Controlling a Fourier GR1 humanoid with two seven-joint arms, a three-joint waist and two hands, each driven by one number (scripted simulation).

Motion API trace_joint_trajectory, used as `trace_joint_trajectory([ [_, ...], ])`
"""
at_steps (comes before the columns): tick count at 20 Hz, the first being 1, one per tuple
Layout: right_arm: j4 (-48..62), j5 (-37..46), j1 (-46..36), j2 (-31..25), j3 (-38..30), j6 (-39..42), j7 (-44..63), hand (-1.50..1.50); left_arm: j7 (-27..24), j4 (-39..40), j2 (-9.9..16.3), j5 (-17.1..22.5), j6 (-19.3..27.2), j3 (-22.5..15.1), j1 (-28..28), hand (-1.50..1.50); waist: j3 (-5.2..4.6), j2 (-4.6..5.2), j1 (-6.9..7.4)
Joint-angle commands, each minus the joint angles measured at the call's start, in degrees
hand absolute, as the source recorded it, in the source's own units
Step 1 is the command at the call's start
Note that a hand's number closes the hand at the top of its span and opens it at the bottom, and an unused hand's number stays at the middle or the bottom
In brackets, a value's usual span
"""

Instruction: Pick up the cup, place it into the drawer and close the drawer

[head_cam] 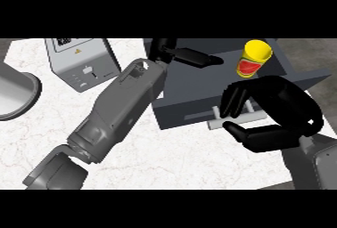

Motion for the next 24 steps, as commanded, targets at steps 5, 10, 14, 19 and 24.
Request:
trace_joint_trajectory([
  [5,-0.25,6.03,1.61,-11.02,5.56,10.84,5.36,-1.50,-6.17,0.88,0.00,4.94,4.08,0.77,0.15,-1.50,0.02,-0.95,3.59],
  [10,-2.75,23.84,4.72,-11.64,9.20,4.75,3.16,-1.50,-7.26,1.77,0.00,6.03,2.66,1.89,1.74,-1.50,0.03,-1.79,7.70],
  [14,6.11,34.59,8.98,-9.52,12.58,-1.14,-3.94,-1.50,-8.57,-0.21,0.00,6.78,0.39,2.80,2.53,-1.50,0.08,-1.98,10.09],
  [19,23.40,41.94,4.42,-6.94,16.87,-4.70,-9.58,-1.50,-9.13,-4.16,0.80,7.38,-1.59,3.08,6.99,-1.50,0.07,-2.20,13.07],
  [24,42.32,46.96,-4.60,-4.16,16.60,-8.64,-14.84,1.50,-10.39,-6.85,1.88,7.24,-2.28,2.79,12.78,-1.50,0.10,-2.00,15.05],
])
